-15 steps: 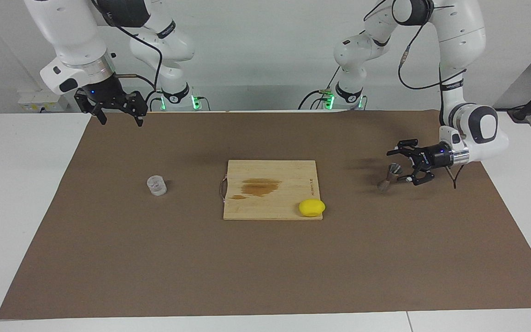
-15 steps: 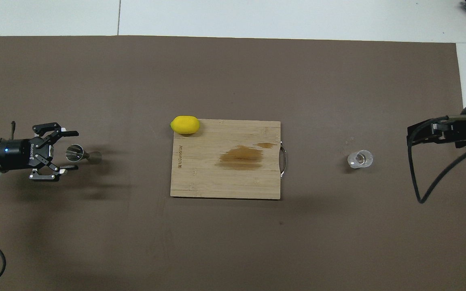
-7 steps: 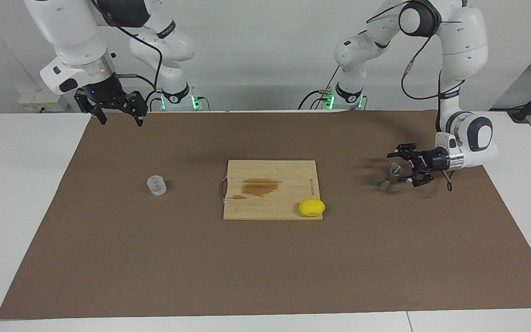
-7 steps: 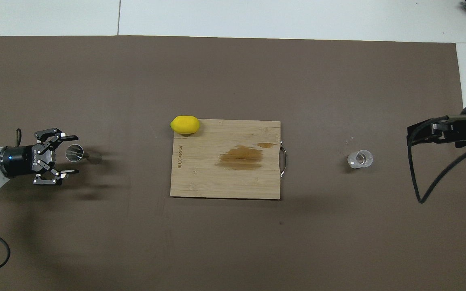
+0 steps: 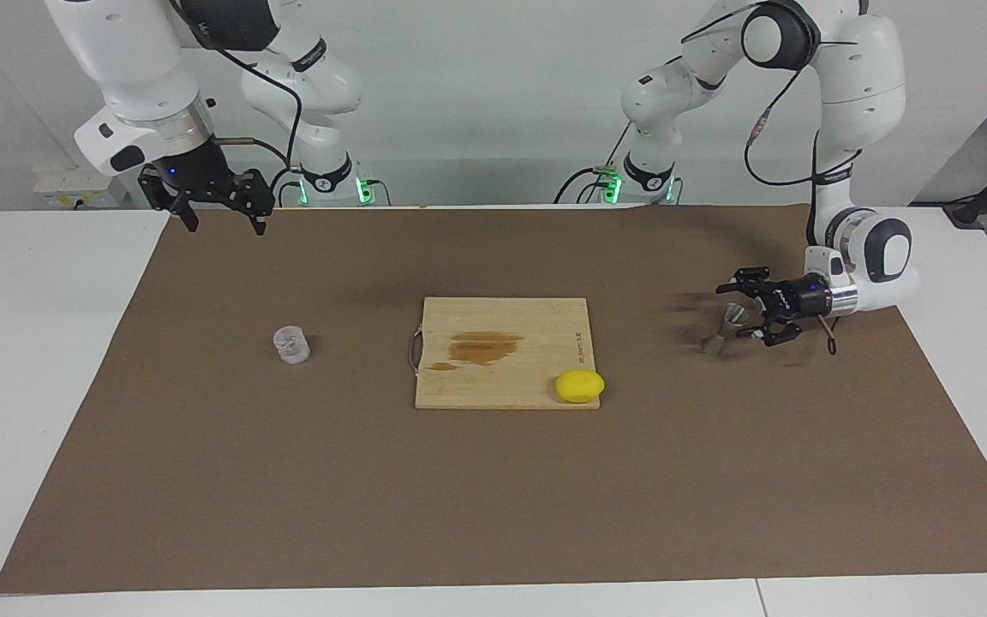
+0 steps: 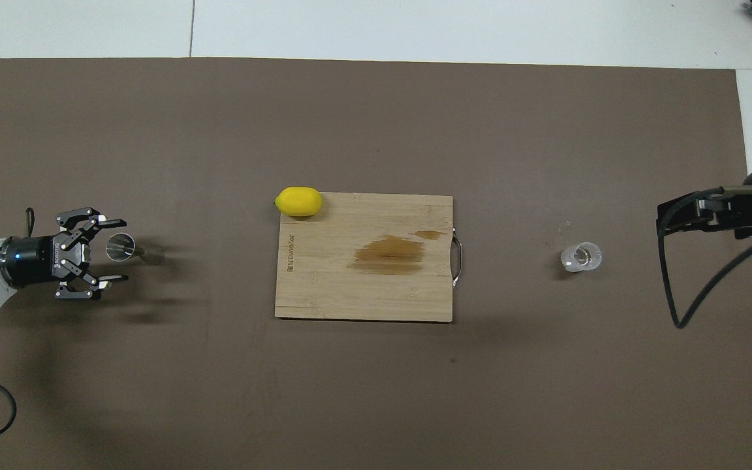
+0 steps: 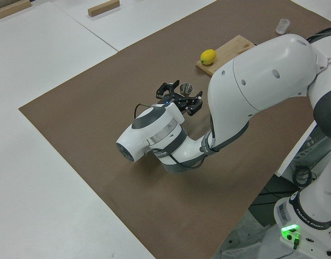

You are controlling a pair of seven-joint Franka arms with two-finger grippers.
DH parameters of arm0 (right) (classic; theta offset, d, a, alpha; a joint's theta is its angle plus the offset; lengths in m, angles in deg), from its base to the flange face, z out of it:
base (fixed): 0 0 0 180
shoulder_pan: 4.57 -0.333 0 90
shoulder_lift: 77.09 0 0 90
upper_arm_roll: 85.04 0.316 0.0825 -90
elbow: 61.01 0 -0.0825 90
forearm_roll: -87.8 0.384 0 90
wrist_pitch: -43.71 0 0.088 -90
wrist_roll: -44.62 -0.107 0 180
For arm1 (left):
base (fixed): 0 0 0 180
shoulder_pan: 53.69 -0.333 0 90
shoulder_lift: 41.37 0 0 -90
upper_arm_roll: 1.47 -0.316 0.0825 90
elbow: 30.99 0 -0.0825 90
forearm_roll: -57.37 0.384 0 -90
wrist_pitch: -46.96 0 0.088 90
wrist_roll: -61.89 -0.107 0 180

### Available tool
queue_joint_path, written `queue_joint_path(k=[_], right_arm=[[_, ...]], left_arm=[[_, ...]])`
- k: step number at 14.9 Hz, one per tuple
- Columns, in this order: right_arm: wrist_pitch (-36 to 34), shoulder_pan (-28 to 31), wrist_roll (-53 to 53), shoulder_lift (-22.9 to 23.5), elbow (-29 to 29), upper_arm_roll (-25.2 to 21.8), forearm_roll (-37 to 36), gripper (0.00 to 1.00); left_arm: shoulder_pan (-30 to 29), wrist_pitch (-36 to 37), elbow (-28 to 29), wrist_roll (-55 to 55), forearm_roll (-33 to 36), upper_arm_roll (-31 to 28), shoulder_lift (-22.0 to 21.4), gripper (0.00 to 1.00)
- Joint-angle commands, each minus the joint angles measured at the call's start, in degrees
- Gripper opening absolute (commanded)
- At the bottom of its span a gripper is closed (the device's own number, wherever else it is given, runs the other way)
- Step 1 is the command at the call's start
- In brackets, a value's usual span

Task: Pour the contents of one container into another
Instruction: 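Lift the steel cup with the left gripper toward the cutting board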

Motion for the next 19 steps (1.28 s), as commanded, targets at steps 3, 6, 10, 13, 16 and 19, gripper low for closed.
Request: queue_joint_path(k=[3,6,10,13,16,19], right_arm=[[-0.8,0.5,1.1,0.3,-0.6,0.1,-0.1,1.00],[-0.8,0.5,1.1,0.3,-0.6,0.2,-0.1,1.00],[-0.8,0.5,1.1,0.3,-0.6,0.2,-0.1,1.00],[-0.8,0.5,1.1,0.3,-0.6,0.2,-0.1,1.00],[-0.8,0.5,1.1,0.2,-0.6,0.1,-0.1,1.00],[-0.8,0.5,1.1,0.3,-0.6,0.2,-0.1,1.00]], left_arm=[[-0.4,-0.3,1.2,-2.0,-1.2,0.1,-0.1,1.00],[-1.2,0.0,1.1,-2.0,-1.5,0.1,-0.1,0.81],[-1.2,0.0,1.1,-2.0,-1.6,0.1,-0.1,0.45],[-1.1,-0.1,1.1,-2.0,-2.0,0.1,-0.1,0.23],[0.0,0.2,-0.3,-0.9,-4.2,0.2,0.0,0.19],[2.8,0.2,-2.5,7.1,-5.1,0.6,0.0,0.20]])
